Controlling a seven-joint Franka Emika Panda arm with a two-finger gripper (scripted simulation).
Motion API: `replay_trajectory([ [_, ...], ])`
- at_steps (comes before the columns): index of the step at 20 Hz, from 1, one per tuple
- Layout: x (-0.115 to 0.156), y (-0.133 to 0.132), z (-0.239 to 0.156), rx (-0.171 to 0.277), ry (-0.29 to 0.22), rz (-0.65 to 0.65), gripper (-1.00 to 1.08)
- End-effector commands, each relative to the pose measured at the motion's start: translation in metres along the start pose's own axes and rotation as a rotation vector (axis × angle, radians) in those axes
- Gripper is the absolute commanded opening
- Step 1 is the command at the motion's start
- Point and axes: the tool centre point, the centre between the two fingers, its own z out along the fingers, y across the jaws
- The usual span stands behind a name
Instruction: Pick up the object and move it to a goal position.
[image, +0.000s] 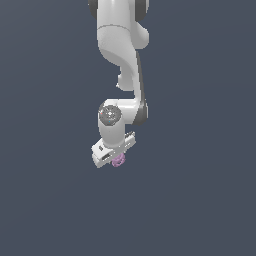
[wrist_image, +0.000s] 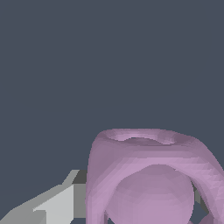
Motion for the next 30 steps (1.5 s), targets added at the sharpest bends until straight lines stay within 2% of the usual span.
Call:
replay_trajectory([
  [1,0.000,-0.001,0.001,0.001,-0.001,-0.001,-1.00],
  [10,-0.001,0.000,-0.001,0.000,0.000,0.000,-1.00],
  [16,-0.013,-0.002,-0.008,0.000,0.000,0.000,-1.00],
  [30,-0.083,-0.010,-0.051,0.000,-0.001,0.000,-1.00],
])
